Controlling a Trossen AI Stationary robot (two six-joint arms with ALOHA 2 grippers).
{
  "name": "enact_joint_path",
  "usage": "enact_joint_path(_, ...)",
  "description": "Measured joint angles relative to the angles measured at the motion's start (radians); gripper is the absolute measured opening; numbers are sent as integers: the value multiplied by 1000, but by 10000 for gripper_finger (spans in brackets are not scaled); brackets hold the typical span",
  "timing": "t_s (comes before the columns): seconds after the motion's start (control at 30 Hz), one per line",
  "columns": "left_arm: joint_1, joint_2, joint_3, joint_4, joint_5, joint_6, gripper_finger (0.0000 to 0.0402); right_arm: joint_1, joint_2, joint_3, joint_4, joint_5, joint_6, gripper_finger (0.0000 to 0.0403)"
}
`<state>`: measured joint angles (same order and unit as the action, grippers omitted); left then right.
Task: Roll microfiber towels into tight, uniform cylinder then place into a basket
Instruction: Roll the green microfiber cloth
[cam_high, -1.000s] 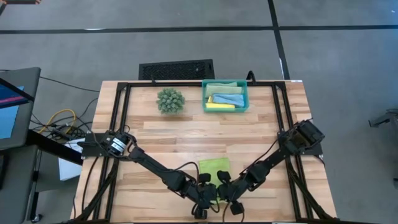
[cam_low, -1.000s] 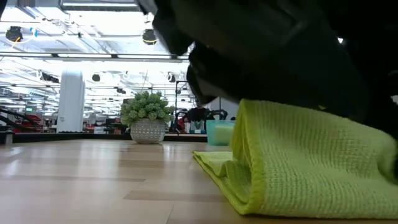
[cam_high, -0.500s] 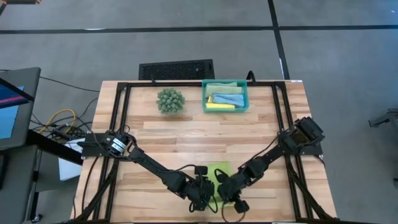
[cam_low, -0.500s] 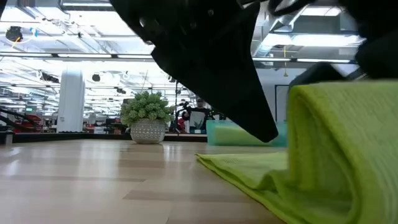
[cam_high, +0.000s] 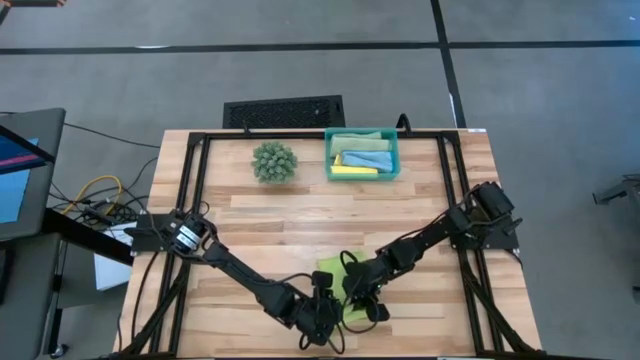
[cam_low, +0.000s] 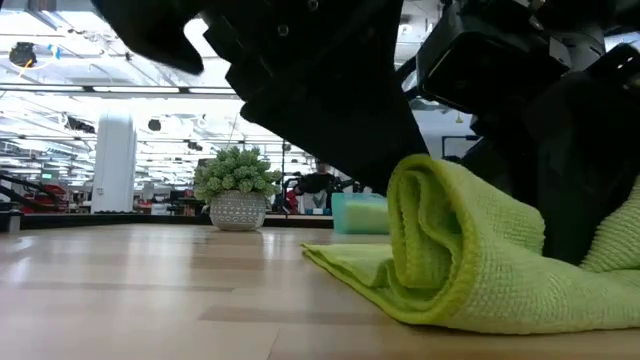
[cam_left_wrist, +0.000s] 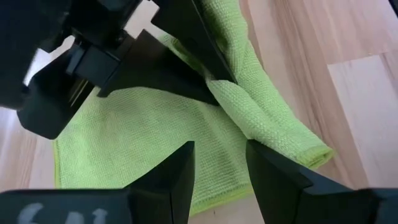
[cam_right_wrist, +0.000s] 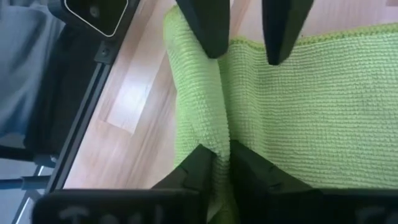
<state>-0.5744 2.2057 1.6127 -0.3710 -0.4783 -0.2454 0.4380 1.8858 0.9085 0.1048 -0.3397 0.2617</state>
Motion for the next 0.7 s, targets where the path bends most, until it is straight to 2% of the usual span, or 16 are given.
enact_joint_path(0.17, -6, -2, 47, -63, -1, -31, 137, -16, 0, 0, -3, 0, 1, 139)
enact_joint_path(0.3, -20, -2, 126, -241, -7, -129, 137, -37, -14, 0, -28, 8, 14, 181)
enact_joint_path(0.4, -44, -5, 148, -271, -62, -156, 136, -49, -40, 0, -29, 28, 18, 198)
enact_joint_path(0.53, -60, 0, 145, -221, -99, -131, 126, -48, -93, 0, -51, 40, 10, 202)
enact_joint_path(0.7, -44, 5, 88, -38, -45, -59, 101, -28, -154, 0, -154, 142, 9, 186)
